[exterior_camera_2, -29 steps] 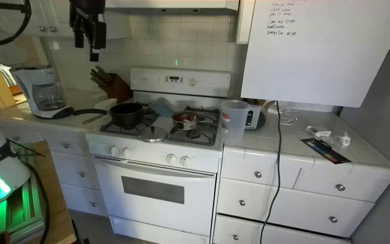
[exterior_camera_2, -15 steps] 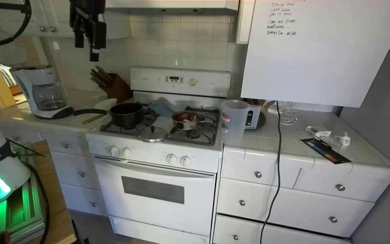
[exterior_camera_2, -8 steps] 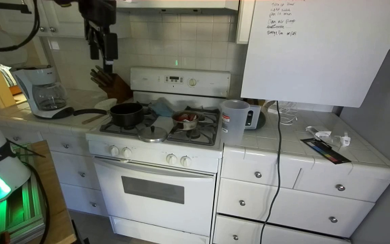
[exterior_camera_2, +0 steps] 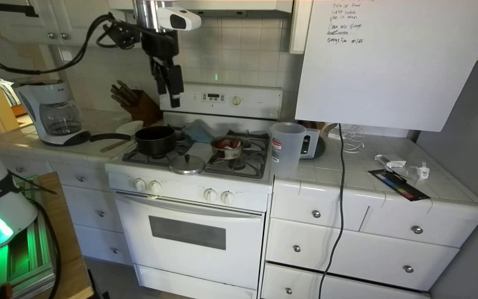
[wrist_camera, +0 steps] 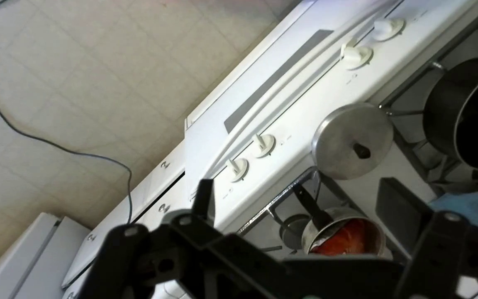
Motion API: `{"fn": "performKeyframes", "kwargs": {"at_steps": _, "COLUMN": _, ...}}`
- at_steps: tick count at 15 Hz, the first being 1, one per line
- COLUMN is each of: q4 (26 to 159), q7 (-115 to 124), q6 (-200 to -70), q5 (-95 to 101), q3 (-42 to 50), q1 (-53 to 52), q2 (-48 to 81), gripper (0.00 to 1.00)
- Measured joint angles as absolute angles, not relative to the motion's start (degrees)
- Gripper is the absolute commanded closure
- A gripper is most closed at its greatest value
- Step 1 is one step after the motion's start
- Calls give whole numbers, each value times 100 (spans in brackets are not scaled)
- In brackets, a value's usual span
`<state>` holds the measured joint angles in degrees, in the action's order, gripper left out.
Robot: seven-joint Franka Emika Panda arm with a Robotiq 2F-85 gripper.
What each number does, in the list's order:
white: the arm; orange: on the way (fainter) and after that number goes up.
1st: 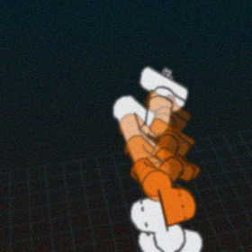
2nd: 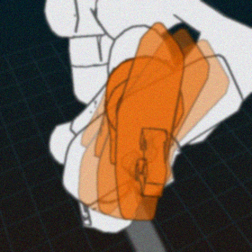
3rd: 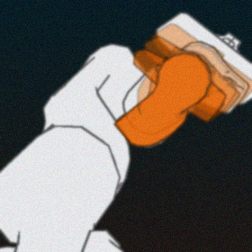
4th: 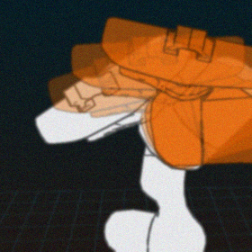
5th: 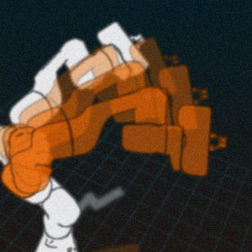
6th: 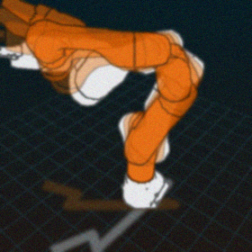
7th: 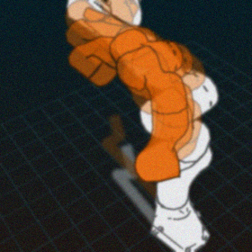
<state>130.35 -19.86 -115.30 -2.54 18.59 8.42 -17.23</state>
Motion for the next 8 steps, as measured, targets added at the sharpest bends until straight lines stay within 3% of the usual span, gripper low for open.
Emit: {"fn": "performKeyframes", "kwargs": {"at_steps": 8, "q4": 12723, "q7": -634, "q6": -12446, "q5": -609, "q3": 892, "q1": 508, "q2": -444, "gripper": 0}}
